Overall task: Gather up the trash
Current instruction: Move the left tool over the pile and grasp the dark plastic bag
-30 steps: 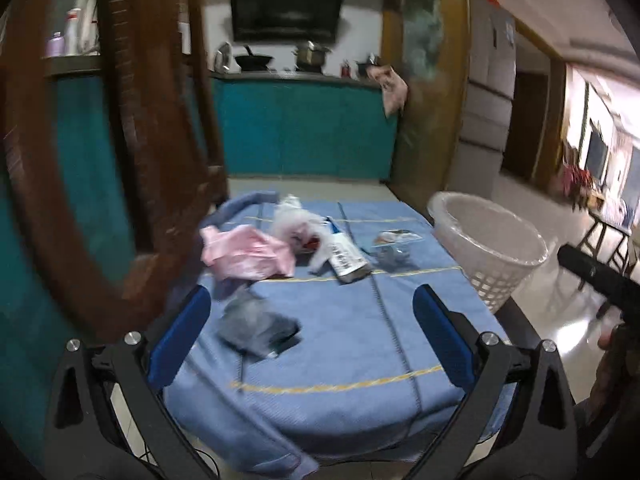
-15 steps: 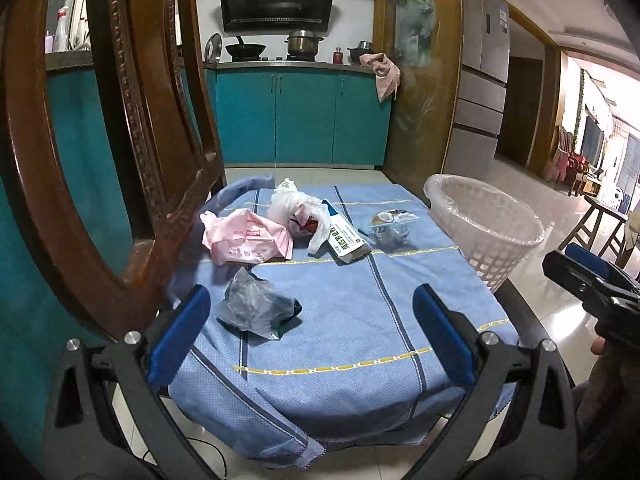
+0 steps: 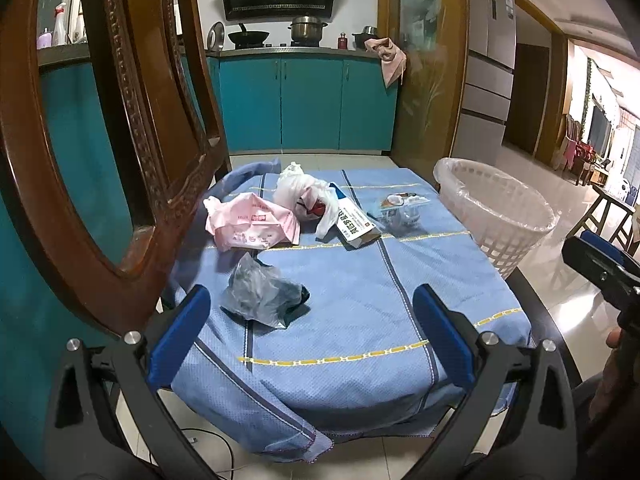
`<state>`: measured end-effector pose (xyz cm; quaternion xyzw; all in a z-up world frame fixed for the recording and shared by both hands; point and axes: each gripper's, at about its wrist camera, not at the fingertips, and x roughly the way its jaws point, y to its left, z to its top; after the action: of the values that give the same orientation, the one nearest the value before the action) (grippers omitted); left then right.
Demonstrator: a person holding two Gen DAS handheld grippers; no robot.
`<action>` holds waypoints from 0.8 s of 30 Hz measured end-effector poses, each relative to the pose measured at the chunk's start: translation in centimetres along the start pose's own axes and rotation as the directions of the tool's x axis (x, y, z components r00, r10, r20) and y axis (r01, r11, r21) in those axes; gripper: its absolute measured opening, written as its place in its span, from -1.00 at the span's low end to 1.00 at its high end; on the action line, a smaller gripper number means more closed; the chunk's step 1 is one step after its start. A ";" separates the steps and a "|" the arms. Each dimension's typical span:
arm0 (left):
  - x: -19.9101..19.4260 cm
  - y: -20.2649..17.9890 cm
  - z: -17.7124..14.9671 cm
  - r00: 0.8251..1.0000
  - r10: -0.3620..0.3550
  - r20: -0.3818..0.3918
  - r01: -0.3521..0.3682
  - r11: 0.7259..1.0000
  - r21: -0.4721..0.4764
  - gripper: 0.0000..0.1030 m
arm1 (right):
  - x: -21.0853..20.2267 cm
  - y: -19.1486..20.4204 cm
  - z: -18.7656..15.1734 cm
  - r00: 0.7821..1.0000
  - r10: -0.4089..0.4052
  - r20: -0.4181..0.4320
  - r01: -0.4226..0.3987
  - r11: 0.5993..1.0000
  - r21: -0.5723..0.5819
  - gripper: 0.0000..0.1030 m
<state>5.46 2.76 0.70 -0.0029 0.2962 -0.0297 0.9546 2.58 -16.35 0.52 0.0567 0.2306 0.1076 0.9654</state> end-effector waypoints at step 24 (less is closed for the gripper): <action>10.6 2.2 1.4 0.954 0.096 -0.283 -0.087 0.995 0.045 0.96 | 0.7 0.5 -0.1 0.999 0.029 -0.035 -0.029 1.000 -0.011 0.84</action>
<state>15.11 4.29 -4.23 0.0302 0.4296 0.0098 0.9025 3.00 -15.72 0.18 0.0527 0.2459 0.1239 0.9599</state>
